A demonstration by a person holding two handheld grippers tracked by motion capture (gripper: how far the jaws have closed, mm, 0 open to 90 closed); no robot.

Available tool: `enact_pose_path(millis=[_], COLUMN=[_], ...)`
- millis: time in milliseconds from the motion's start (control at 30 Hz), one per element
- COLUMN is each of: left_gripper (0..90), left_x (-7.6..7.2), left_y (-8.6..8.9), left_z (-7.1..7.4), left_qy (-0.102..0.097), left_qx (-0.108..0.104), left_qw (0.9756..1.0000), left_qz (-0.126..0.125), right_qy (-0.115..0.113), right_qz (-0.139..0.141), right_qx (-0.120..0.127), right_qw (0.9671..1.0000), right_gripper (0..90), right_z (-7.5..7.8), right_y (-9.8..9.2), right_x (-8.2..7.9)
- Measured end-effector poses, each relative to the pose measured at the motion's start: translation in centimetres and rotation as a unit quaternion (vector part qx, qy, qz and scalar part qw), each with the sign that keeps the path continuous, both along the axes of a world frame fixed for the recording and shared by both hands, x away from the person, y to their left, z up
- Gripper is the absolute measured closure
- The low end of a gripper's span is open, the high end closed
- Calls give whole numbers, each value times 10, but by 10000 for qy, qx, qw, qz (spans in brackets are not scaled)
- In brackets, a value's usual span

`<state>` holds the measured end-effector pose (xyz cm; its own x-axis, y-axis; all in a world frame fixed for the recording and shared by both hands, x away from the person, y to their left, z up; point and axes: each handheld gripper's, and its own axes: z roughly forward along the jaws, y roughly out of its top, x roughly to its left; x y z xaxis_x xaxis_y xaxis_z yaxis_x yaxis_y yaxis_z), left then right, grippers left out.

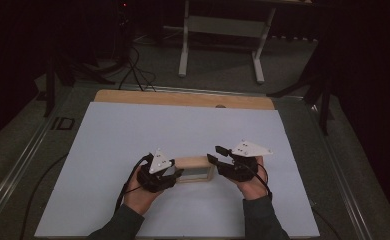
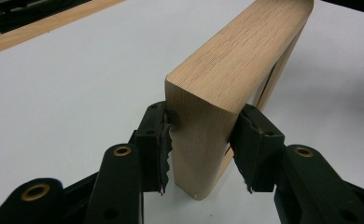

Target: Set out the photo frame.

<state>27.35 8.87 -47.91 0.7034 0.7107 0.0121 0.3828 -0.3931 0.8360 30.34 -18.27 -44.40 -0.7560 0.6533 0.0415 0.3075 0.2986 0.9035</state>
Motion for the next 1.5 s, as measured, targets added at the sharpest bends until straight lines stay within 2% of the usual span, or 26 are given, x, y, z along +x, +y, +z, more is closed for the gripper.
enact_pose_path(millis=[67, 200, 433, 867, 1033, 1267, 1500], left_gripper=[577, 577, 578, 579, 579, 578, 578], left_x=[0, 0, 1, 2, 2, 2, 2], left_y=[0, 0, 1, 1, 1, 2, 2], left_z=[0, 0, 0, 0, 0, 0, 0], left_qy=[8, 11, 15, 39, 41, 38, 29], left_qx=[-3, 2, -7, -44, -49, -47, -40], left_qw=[10000, 10000, 10000, 10000, 10000, 10000, 10000], left_qz=[-2, -6, -18, -15, -21, -41, -35], right_qy=[66, 206, 323, 376, 428, 434, 389], right_qz=[149, 349, 491, 634, 612, 557, 533], right_qx=[38, -56, -197, -376, -524, -530, -524], right_qw=[9999, 9992, 9981, 9966, 9958, 9961, 9964], right_gripper=[480, 432, 409, 386, 416, 463, 466], right_z=[-2, -7, -16, -26, -32, -34, -34], right_y=[-1, 0, 1, 2, 4, 3, 4], right_x=[0, 0, 4, 6, 8, 9, 9])
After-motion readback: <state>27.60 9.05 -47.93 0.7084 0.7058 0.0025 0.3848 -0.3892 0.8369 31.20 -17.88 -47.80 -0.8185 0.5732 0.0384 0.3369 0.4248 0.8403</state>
